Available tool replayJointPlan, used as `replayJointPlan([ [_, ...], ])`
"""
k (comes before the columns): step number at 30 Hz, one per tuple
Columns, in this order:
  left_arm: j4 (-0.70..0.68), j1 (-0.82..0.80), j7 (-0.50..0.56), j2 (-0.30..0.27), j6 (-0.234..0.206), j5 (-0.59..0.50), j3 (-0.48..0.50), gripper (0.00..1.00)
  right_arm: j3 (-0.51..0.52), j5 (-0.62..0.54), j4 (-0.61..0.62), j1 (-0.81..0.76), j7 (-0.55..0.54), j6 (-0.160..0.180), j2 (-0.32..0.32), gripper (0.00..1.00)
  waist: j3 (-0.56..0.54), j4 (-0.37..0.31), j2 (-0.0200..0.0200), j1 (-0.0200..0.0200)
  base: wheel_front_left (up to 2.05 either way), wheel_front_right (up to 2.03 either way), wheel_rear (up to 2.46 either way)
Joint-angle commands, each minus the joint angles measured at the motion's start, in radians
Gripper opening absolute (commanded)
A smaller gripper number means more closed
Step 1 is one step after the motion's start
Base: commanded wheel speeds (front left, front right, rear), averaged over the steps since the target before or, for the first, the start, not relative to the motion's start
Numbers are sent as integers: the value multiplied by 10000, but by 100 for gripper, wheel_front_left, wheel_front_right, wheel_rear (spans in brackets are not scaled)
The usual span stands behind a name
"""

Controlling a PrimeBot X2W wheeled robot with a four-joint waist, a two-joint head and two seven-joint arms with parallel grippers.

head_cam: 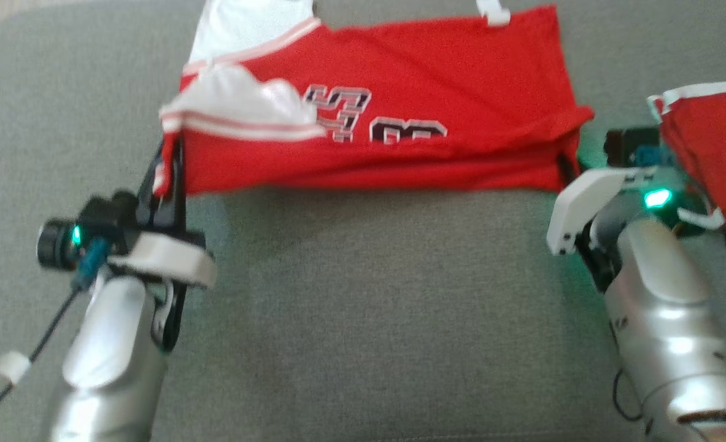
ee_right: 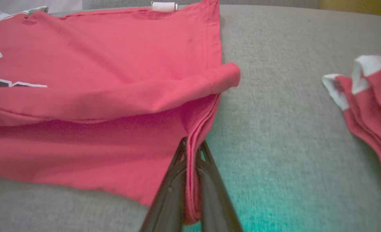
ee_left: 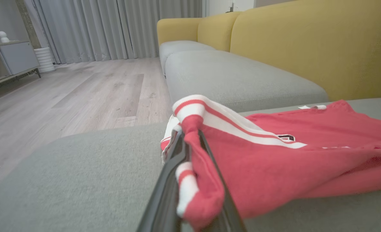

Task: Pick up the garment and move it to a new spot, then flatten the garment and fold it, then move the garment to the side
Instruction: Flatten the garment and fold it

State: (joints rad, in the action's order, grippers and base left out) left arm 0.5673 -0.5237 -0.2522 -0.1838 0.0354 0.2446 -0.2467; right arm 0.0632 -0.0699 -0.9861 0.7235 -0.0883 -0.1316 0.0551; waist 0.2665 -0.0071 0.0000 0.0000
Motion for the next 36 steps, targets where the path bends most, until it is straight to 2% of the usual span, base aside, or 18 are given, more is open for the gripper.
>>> replayJointPlan([
  [1,-184,136,-95,-445,10,-146,477,0,-374,279,153,-177,37,9,-49,0,-416,-134,0,0,0,0,0],
  [6,261,672,-24,-540,223,-62,370,0,-789,985,278,-592,-299,9,-49,0,-1063,-316,0,0,0,0,0],
  [11,453,1465,627,-709,513,166,127,0,-1146,1617,993,-1485,-1006,9,-26,0,-1775,-495,0,0,0,0,0],
  [18,-793,2715,1546,-1043,633,541,9,0,-1132,2323,3478,-3381,-2084,9,219,0,-1994,-659,0,0,0,0,0],
  [23,-1694,3124,2010,-1134,470,659,16,0,-845,2356,5468,-4632,-2677,9,195,0,-1794,-722,0,0,0,0,0],
  [28,-1992,2960,1802,-1156,168,443,-15,0,-625,2395,6772,-5059,-2593,9,67,0,-1528,-798,0,0,0,0,0],
  [29,-1982,2907,1680,-1146,89,390,-8,19,-568,2397,6936,-5071,-2452,9,46,0,-1488,-818,0,0,0,0,0],
  [30,-1959,2853,1541,-1112,6,372,23,78,-517,2345,7083,-5072,-2248,9,29,100,-1455,-831,0,0,0,0,0],
  [31,-1937,2791,1366,-1085,-73,342,50,100,-488,2282,7190,-5074,-2043,9,15,100,-1422,-845,0,0,0,0,0],
  [33,-1920,2568,639,-990,-239,245,119,100,-486,2272,7406,-5107,-1349,9,-18,100,-1339,-862,0,0,0,0,0],
  [36,-2060,2360,86,-972,-315,39,171,100,-565,2468,7600,-5176,-616,9,-37,100,-1240,-878,0,0,0,0,0],
])
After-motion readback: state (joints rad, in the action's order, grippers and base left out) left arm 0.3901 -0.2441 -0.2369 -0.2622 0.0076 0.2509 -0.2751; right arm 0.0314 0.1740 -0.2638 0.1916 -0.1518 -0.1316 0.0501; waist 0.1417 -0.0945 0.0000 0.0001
